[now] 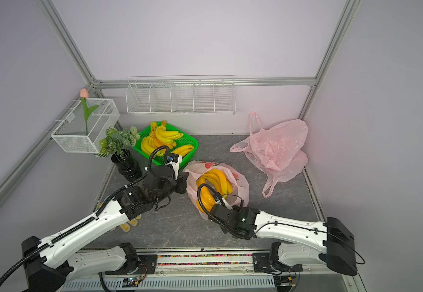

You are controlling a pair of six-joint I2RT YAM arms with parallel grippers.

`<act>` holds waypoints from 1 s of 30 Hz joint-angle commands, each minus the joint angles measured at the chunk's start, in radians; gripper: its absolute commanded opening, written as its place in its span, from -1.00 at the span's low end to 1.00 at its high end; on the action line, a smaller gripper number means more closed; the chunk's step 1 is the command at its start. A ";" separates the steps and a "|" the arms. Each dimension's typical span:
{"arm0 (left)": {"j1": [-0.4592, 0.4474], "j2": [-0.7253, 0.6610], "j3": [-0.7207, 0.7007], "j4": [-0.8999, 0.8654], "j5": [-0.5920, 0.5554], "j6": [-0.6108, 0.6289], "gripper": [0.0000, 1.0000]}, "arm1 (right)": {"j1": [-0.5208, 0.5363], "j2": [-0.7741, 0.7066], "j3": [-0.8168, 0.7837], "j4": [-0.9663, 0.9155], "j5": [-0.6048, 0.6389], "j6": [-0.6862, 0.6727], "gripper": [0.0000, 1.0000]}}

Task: Place the banana into a plastic bag & tie a knot
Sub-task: Adjust the plastic bag at the center of the board.

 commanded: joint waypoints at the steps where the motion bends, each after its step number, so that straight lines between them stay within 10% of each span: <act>1: 0.000 -0.002 0.104 -0.074 -0.099 0.005 -1.00 | -0.081 -0.167 0.058 -0.105 0.011 -0.017 -0.87; 11: 0.088 0.065 0.437 -0.265 -0.242 0.070 -1.00 | -0.427 -0.132 0.524 -0.186 -0.128 -0.235 -0.87; 30: 0.262 0.401 0.907 -0.388 0.019 0.127 -1.00 | -0.698 0.164 0.929 -0.097 -0.345 -0.333 -0.87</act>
